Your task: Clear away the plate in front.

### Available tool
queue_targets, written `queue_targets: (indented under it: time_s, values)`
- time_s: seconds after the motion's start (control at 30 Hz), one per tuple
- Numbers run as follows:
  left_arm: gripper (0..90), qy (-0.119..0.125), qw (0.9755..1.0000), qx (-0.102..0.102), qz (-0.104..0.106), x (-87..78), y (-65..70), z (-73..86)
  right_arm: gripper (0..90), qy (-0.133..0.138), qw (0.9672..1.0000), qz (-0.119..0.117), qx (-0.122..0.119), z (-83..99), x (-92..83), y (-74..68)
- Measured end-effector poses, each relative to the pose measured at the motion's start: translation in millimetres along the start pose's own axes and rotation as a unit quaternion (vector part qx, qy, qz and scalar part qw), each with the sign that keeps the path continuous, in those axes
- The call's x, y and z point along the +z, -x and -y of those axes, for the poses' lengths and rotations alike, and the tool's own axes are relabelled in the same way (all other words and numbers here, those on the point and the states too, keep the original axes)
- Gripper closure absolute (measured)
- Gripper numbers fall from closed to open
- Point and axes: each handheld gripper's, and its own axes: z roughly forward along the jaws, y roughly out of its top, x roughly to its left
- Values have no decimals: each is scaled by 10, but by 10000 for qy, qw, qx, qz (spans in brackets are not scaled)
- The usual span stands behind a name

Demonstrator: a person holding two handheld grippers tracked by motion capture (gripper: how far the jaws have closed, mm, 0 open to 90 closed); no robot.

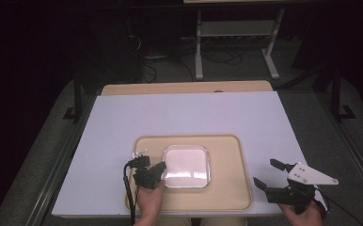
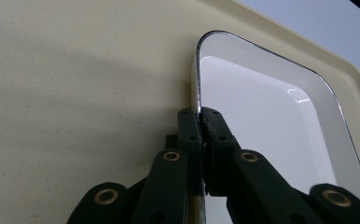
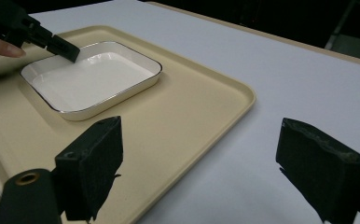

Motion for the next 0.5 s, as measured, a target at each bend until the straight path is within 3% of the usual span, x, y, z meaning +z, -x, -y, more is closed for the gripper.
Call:
queue_targets:
  time_s: [0.23,0.5]
  values:
    - [860,-3,9999,-5,103,-12,-29,-17,137,-9,10000,10,16,-1,5,2]
    - [747,178,9984,483,239,-150,-49,-77,136,-3,10000,12,12,-6,12,2]
